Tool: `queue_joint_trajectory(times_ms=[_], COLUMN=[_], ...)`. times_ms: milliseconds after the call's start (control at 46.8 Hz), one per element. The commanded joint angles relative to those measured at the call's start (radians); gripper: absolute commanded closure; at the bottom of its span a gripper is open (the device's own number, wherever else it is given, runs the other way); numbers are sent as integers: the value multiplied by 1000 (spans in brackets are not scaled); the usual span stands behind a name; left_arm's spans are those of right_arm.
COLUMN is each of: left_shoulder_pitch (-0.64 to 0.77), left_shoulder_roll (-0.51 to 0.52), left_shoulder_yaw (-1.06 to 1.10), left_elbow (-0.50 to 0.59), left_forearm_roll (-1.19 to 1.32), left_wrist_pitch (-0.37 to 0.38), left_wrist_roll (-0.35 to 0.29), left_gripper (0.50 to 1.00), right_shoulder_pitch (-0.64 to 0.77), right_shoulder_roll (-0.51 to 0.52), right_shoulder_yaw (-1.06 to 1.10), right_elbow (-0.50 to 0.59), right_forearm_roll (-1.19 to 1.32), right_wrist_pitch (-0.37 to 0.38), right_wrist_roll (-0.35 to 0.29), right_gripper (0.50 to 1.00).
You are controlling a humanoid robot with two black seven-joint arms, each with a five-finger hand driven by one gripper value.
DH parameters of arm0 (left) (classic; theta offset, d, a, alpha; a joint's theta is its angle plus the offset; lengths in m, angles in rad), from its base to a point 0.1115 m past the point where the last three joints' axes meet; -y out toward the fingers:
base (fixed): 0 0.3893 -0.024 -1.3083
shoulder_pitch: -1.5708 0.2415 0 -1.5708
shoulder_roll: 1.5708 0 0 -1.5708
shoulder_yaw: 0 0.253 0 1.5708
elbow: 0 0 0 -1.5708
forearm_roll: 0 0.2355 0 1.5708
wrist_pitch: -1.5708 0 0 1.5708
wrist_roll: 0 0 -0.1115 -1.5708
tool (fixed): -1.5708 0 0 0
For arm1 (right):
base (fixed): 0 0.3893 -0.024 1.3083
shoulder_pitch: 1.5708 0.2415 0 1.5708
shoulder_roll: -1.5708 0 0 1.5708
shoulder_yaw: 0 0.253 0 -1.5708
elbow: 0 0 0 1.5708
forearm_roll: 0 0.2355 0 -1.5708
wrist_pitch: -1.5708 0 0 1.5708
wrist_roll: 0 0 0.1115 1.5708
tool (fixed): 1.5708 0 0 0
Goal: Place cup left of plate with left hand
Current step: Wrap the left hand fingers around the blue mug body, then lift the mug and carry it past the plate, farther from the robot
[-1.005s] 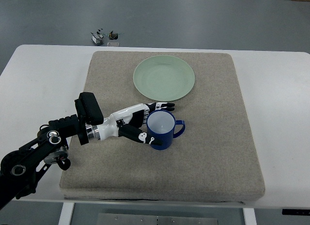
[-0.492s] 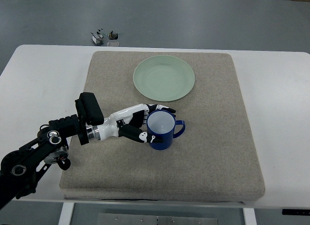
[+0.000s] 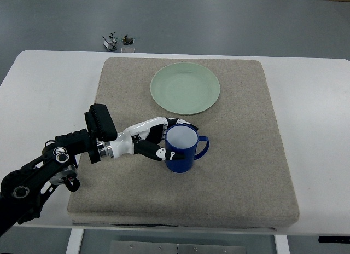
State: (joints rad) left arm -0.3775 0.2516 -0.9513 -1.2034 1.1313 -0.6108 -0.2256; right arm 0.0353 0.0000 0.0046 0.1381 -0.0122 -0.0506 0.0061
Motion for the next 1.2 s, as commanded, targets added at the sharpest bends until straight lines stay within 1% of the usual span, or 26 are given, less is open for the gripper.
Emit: queue_joint_trajectory(times_ms=[0, 43, 107, 128, 299, 449, 620, 812, 919, 962, 1069, 1133, 1176], left_shoulder_pitch=[-3, -9, -23, -27, -63, -104, -155, -231, -247, -247, -247, -247, -247], left_shoulder_roll=[0, 0, 1, 1, 9, 18, 21, 28, 29, 28, 21, 17, 14], left_shoulder_yaw=[-4, -13, -23, -26, -121, -190, -288, -300, -297, -293, -279, -279, -279], left_elbow=[-4, -5, -7, -7, -5, 28, 145, 335, 386, 398, 413, 429, 441], left_forearm_roll=[-7, -10, -15, -18, -21, -22, -22, -30, -33, -33, -33, -34, -35], left_wrist_pitch=[0, 0, 0, 0, 0, 0, 0, 0, 0, 28, 126, 161, 172], left_wrist_roll=[0, -1, -1, -1, -3, -3, -5, -26, -43, -46, -52, -52, -52], left_gripper=[911, 924, 992, 1000, 1000, 1000, 1000, 1000, 1000, 1000, 1000, 1000, 1000], right_shoulder_pitch=[0, 0, 0, 0, 0, 0, 0, 0, 0, 0, 0, 0, 0], right_shoulder_roll=[0, 0, 0, 0, 0, 0, 0, 0, 0, 0, 0, 0, 0], right_shoulder_yaw=[0, 0, 0, 0, 0, 0, 0, 0, 0, 0, 0, 0, 0], right_elbow=[0, 0, 0, 0, 0, 0, 0, 0, 0, 0, 0, 0, 0], right_forearm_roll=[0, 0, 0, 0, 0, 0, 0, 0, 0, 0, 0, 0, 0], right_wrist_pitch=[0, 0, 0, 0, 0, 0, 0, 0, 0, 0, 0, 0, 0], right_wrist_roll=[0, 0, 0, 0, 0, 0, 0, 0, 0, 0, 0, 0, 0], right_gripper=[566, 566, 566, 566, 566, 566, 566, 566, 566, 566, 566, 566, 566])
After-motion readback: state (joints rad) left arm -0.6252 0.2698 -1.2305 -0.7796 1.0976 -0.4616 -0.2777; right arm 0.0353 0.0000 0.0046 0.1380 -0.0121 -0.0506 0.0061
